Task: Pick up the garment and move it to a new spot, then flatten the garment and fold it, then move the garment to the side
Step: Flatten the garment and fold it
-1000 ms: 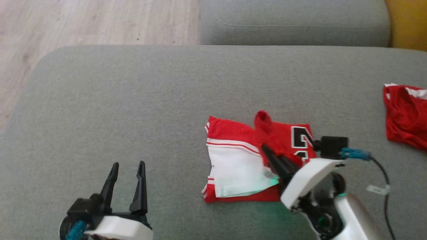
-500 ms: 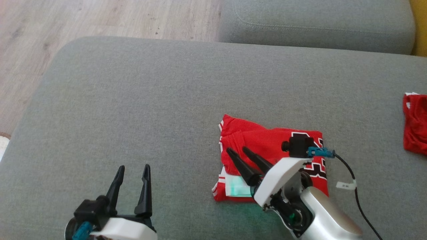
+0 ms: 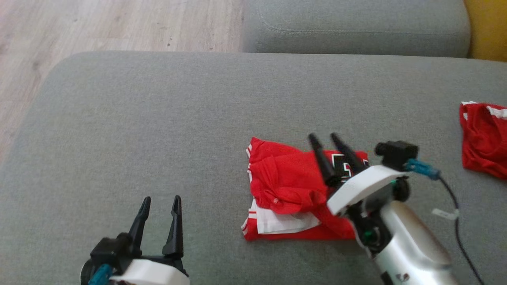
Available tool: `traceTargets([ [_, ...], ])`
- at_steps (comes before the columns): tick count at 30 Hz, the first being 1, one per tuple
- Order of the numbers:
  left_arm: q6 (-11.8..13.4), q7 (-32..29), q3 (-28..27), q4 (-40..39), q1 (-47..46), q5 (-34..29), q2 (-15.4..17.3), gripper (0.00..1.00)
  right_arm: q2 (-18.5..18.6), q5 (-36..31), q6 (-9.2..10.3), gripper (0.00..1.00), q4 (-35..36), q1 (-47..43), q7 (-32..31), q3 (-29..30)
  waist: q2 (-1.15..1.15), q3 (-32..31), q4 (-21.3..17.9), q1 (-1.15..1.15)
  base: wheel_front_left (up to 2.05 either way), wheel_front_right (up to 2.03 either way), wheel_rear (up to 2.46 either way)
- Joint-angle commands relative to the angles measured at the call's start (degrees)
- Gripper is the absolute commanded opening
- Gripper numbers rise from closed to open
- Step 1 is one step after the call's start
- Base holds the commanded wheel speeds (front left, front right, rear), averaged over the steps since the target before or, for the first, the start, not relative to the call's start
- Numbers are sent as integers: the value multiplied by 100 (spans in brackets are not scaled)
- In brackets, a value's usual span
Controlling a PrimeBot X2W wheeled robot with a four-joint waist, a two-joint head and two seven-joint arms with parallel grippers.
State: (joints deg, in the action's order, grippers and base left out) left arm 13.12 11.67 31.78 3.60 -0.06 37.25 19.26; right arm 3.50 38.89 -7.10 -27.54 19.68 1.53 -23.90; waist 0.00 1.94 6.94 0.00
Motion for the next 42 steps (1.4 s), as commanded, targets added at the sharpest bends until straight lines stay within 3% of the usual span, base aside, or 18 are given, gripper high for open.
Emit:
traceTargets([
  [1, 28, 67, -162, -158, -310, -1, 29, 100, -48, -125, -39, 100, 189, 195, 82, 21, 0, 0, -17, 0, 0, 0, 0],
  [8, 38, 74, -129, -150, -326, 1, 6, 100, -52, -1204, -39, 100, 536, -229, 75, 936, 0, -6, -89, 0, 0, 0, 0],
  [14, 25, 59, -107, -144, -360, 14, 11, 100, -59, -1907, -39, 98, 820, -633, -36, 1157, 0, 16, -85, 0, 0, 0, 0],
  [15, 21, 60, -106, -139, -369, 17, 11, 100, -59, -2011, -39, 80, 843, -684, -42, 1158, 0, 23, -77, 0, 0, 0, 0],
  [16, 19, 61, -106, -135, -376, 19, 11, 100, -60, -2088, -39, 51, 860, -727, -45, 1140, 0, 31, -70, 0, 0, 0, 0],
  [17, 18, 63, -106, -130, -382, 21, 11, 100, -60, -2134, -39, 33, 864, -764, -54, 1100, 0, 37, -62, 0, 0, 0, 0],
  [20, 16, 70, -111, -114, -397, 28, 16, 100, -61, -2181, -39, 0, 794, -811, -106, 889, 0, 57, -39, 0, 0, 0, 0],
  [35, 18, 121, -109, -75, -443, 33, 10, 100, -60, -2008, -39, 0, -187, -539, -335, -1024, 0, 129, 176, 0, 0, 0, 0],
  [42, 25, 147, -141, -50, -436, 59, 19, 100, -56, -1746, -39, 0, -594, -376, -270, -1617, 0, 141, 165, 0, 0, 0, 0],
])
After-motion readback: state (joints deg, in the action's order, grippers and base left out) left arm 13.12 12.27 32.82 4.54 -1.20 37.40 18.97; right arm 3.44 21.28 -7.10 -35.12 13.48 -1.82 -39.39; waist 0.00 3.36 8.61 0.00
